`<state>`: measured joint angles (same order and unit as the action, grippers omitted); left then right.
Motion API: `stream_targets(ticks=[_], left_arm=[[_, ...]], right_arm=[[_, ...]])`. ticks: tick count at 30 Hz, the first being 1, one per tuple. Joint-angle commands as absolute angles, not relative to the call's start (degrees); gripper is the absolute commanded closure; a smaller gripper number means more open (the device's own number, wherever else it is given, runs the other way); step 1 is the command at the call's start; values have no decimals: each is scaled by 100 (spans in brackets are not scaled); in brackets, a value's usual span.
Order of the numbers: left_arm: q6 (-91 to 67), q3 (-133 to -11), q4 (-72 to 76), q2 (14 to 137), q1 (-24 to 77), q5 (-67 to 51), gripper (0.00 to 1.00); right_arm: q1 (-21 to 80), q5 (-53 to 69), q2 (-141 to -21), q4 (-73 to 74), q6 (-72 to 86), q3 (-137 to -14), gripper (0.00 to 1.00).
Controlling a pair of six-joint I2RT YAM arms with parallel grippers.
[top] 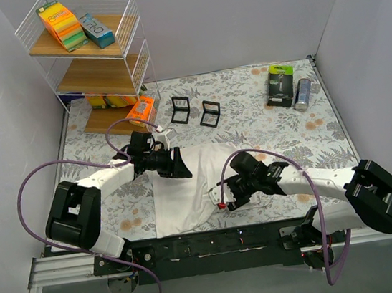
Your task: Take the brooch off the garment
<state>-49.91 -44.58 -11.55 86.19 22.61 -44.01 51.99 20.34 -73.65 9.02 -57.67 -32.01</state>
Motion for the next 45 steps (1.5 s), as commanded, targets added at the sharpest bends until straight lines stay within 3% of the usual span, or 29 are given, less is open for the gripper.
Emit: stream_targets(ticks=[1, 6, 14, 24, 33, 45], left_arm=[[-4948, -4474, -1134, 8446, 2224, -4518, 49], [-4948, -4474, -1142, 8464, 2224, -4518, 49], [-4948, -4482, -1108, 8516, 2215, -4544, 49], [-5010, -4491, -1019, 8570, 2215, -4632, 49], [-5071, -4430, -923, 8543, 2224, -4605, 48], [-5150, -4377, -897, 8464, 2215, -4535, 48]], right_arm=[[5229, 2241, -7417, 870, -5941, -3138, 43], [5238, 1688, -7532, 327, -5529, -3173, 50], [5238, 1038, -6663, 61, -5247, -3050, 57], [5238, 1169, -7181, -35, -4887, -3208, 64], [5177, 1371, -7198, 378, -3886, -3779, 46], [5229, 1670, -7611, 615, -4096, -3770, 37]])
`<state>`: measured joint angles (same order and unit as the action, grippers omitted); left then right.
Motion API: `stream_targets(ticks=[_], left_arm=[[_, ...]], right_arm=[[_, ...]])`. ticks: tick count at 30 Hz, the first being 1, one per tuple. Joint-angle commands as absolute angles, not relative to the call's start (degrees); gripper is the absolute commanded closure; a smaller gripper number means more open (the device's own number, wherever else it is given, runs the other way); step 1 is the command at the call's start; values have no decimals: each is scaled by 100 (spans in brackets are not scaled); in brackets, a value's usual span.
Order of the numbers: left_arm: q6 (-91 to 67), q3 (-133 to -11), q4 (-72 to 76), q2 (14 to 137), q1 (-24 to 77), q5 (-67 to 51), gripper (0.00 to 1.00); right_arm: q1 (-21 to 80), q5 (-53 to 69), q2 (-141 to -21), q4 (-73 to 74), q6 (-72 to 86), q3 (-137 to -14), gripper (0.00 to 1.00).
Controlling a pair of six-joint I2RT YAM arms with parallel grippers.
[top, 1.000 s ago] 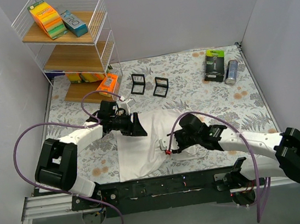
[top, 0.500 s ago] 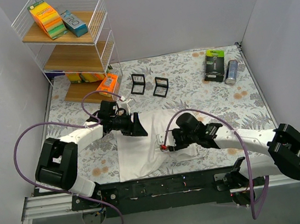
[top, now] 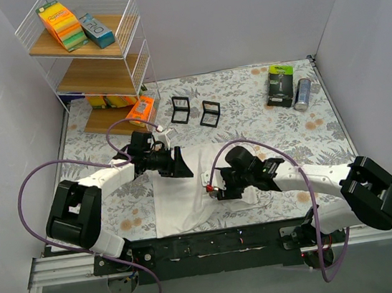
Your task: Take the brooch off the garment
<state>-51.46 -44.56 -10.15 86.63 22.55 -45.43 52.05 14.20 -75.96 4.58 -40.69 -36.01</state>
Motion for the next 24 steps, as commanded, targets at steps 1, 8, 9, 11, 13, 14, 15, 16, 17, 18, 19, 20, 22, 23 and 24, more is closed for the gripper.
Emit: stream_targets(ticks=[1, 8, 9, 11, 13, 14, 15, 16, 17, 18, 19, 20, 22, 23, 24], left_arm=[[-5159, -4368, -896, 8464, 2206, -4535, 48], [-5159, -4377, -861, 8508, 2171, -4518, 48], [-5168, -4386, -853, 8508, 2171, -4518, 48], [-5177, -4377, -853, 8525, 2171, -4509, 48], [-5177, -4394, -861, 8534, 2171, -4509, 48], [-5185, -4395, -853, 8543, 2180, -4509, 48], [-5186, -4395, -853, 8543, 2171, -4509, 48], [-5186, -4403, -861, 8552, 2162, -4500, 48], [-5186, -4403, -861, 8569, 2171, -4491, 48], [-5186, -4421, -861, 8578, 2162, -4500, 48], [-5186, -4412, -853, 8578, 2162, -4500, 48], [-5186, -4438, -853, 8596, 2162, -4491, 48], [-5186, -4447, -861, 8613, 2162, -4509, 48], [-5186, -4456, -853, 8622, 2162, -4509, 48], [-5186, -4465, -853, 8639, 2171, -4509, 48]], right_arm=[[5229, 1679, -7620, 633, -4104, -3779, 37], [5229, 1854, -7717, 861, -4271, -3841, 36], [5229, 1828, -7734, 835, -4271, -3832, 36], [5238, 1567, -7752, 678, -4237, -3779, 37], [5256, 1346, -7769, 441, -4157, -3753, 38], [5265, 1171, -7770, 379, -4149, -3753, 41], [5265, 1099, -7796, 334, -4140, -3762, 42], [5265, 1038, -7813, 282, -4140, -3770, 44], [5265, 950, -7831, 273, -4148, -3797, 47], [5265, 906, -7857, 264, -4157, -3806, 48], [5265, 862, -7866, 264, -4175, -3814, 48], [5265, 844, -7858, 264, -4184, -3823, 50], [5265, 774, -7822, 246, -4157, -3841, 53], [5265, 721, -7796, 255, -4149, -3858, 55], [5265, 686, -7761, 255, -4122, -3893, 57]])
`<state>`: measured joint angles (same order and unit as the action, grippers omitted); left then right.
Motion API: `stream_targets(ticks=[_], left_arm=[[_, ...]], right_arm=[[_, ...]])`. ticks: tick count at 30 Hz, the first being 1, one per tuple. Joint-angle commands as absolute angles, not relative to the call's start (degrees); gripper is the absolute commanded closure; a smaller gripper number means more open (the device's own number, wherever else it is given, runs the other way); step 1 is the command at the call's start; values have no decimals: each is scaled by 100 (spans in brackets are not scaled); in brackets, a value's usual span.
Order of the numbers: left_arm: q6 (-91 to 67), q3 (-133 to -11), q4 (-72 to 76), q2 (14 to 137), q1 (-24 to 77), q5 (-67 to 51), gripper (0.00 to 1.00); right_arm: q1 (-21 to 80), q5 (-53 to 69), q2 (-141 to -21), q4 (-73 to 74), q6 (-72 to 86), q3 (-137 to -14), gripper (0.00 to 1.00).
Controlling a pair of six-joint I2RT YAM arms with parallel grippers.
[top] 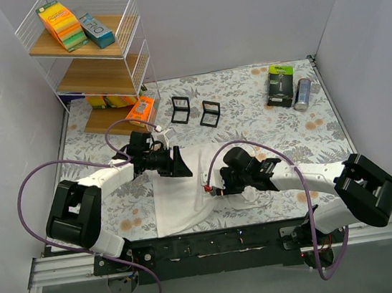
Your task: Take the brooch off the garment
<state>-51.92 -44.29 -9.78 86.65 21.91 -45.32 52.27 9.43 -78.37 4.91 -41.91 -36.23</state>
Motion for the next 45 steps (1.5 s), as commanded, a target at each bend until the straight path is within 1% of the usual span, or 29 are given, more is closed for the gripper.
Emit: stream_targets(ticks=[1, 7, 11, 19, 20, 22, 27, 29, 31, 32, 33, 34, 36, 37, 40, 41, 45], left_arm=[[-5186, -4465, -844, 8648, 2162, -4517, 48], [-5212, -4474, -817, 8710, 2162, -4588, 48], [-5212, -4509, -809, 8745, 2162, -4597, 48], [-5221, -4500, -765, 8780, 2171, -4649, 48], [-5229, -4483, -747, 8789, 2162, -4658, 48], [-5229, -4482, -747, 8798, 2162, -4684, 48], [-5194, -4456, -695, 8868, 2162, -4772, 49], [-5194, -4404, -555, 8868, 2162, -4799, 49], [-5229, -4333, -414, 8868, 2162, -4816, 49], [-5264, -4298, -178, 8842, 2162, -4825, 49], [-5291, -4176, -28, 8798, 2162, -4843, 49], [-5291, -4114, 269, 8685, 2188, -4869, 49], [-5247, -4008, 859, 8544, 2232, -4869, 48], [-5169, -3964, 1027, 8499, 2319, -4834, 48], [-4537, -4068, 1432, 8464, 2670, -4676, 47], [-4152, -4122, 1520, 8533, 2759, -4676, 47], [-3675, -4412, 1687, 8832, 3102, -4684, 47]], right_arm=[[5265, 599, -7743, 255, -4105, -3902, 58], [5265, 369, -7726, 193, -4078, -3973, 63], [5247, 334, -7752, 193, -4087, -3973, 70], [5195, 167, -7892, 185, -4140, -3981, 75], [5186, 150, -7936, 185, -4140, -3999, 77], [5168, 97, -7972, 167, -4131, -4008, 78], [5036, 26, -8103, 123, -4043, -4043, 77], [4818, 87, -8147, 184, -3860, -4104, 85], [4615, 419, -8121, 360, -3701, -4305, 95], [4405, 535, -8121, 439, -3622, -4376, 98], [4308, 649, -8130, 657, -3421, -4464, 99], [4176, 1120, -8130, 781, -3367, -4621, 99], [3938, 1536, -8095, 966, -3314, -4711, 99], [3859, 2060, -8086, 1123, -3322, -4754, 99], [3727, 2783, -8051, 1423, -3401, -4764, 99], [3700, 2899, -8007, 1433, -3410, -4711, 99], [3656, 3313, -7840, 1380, -3358, -4562, 99]])
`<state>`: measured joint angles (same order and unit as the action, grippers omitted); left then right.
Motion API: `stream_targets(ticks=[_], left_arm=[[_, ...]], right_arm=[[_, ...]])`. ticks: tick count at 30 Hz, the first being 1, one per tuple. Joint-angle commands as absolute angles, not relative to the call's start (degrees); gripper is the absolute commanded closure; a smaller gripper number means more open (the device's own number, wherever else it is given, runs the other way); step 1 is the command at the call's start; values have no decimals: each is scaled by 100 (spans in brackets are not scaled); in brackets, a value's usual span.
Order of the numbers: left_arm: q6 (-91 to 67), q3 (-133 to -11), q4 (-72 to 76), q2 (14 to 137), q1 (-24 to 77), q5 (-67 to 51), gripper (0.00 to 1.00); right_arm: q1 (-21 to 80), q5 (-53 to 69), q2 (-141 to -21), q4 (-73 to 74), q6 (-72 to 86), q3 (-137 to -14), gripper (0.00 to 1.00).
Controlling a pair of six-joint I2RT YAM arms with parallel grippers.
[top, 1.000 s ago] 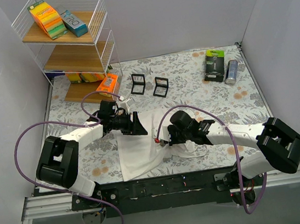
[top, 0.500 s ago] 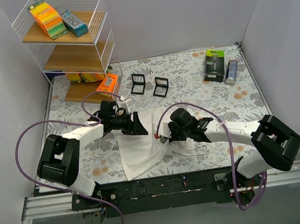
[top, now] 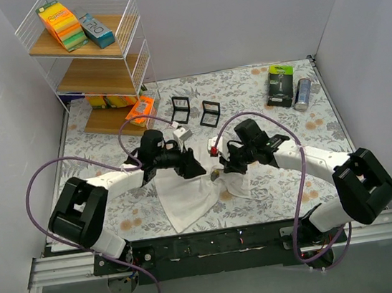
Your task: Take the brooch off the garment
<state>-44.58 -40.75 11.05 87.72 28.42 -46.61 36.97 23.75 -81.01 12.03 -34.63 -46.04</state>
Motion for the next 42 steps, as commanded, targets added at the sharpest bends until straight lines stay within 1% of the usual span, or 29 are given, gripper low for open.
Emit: stream_targets(ticks=[1, 7, 11, 16, 21, 24, 25, 28, 31, 34, 38, 39, 40, 41, 42], left_arm=[[-3622, -4438, 1731, 8894, 3198, -4737, 48], [-3288, -4474, 1907, 9079, 3568, -4816, 52], [-3191, -4535, 1925, 9211, 3682, -4992, 59], [-3164, -4614, 1942, 9325, 3788, -4983, 60], [-3094, -4737, 1960, 9509, 3832, -5001, 65], [-3094, -4834, 1943, 9615, 3841, -5045, 73], [-3085, -4860, 1925, 9650, 3841, -5054, 78], [-3032, -4983, 1802, 9738, 3850, -5220, 82], [-2997, -5027, 1679, 9782, 3858, -5422, 83], [-3014, -5071, 1547, 9835, 3885, -5545, 87], [-3093, -5133, 1494, 9931, 3920, -5642, 93], [-3120, -5133, 1494, 9958, 3929, -5660, 99], [-3146, -5168, 1494, 9975, 3929, -5678, 100], [-3225, -5168, 1494, 9976, 3929, -5573, 100], [-3278, -5177, 1485, 9958, 3929, -5459, 100]], right_arm=[[3639, 3383, -7822, 1380, -3323, -4544, 99], [3463, 3708, -7726, 1450, -3190, -4526, 99], [3358, 3849, -7708, 1573, -3173, -4535, 99], [3305, 4051, -7752, 1600, -3173, -4570, 99], [3305, 4113, -7813, 1626, -3199, -4676, 99], [3305, 4122, -7831, 1652, -3217, -4702, 99], [3305, 4105, -7848, 1652, -3217, -4702, 99], [3287, 4087, -7849, 1635, -3199, -4728, 99], [3252, 4043, -7884, 1573, -3129, -4755, 99], [3243, 4052, -7945, 1503, -3076, -4772, 99], [3243, 4069, -8016, 1371, -2953, -4816, 99], [3243, 4069, -8033, 1354, -2918, -4825, 99], [3234, 3991, -8068, 1336, -2883, -4860, 99], [3226, 3877, -8077, 1319, -2813, -4878, 96], [3199, 3711, -8077, 1257, -2673, -4895, 89]])
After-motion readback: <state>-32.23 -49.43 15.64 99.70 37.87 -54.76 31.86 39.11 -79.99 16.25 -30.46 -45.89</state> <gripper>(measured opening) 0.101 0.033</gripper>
